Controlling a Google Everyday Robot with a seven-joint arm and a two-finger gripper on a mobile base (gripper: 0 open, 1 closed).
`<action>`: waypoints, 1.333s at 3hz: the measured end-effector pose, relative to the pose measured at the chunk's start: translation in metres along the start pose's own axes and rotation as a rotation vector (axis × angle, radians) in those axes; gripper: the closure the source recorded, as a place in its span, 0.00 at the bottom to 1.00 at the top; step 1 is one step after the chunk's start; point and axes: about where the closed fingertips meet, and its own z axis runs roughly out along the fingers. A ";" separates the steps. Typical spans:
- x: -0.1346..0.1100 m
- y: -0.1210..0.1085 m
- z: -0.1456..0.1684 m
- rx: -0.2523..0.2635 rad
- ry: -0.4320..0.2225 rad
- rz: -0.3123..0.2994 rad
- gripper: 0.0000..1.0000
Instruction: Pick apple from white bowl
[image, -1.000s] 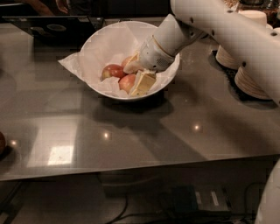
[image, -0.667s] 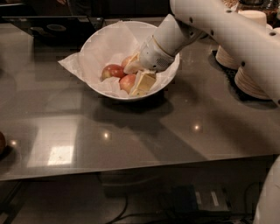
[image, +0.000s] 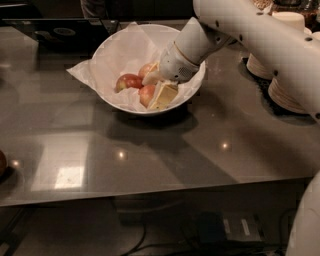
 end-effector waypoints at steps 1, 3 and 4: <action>0.001 0.000 0.001 -0.005 0.004 0.007 0.52; 0.004 0.001 0.003 -0.014 0.009 0.019 0.98; 0.004 0.001 0.003 -0.014 0.009 0.019 1.00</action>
Offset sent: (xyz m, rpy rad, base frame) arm -0.0007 -0.0101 -0.0466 -0.0454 0.0840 -0.0382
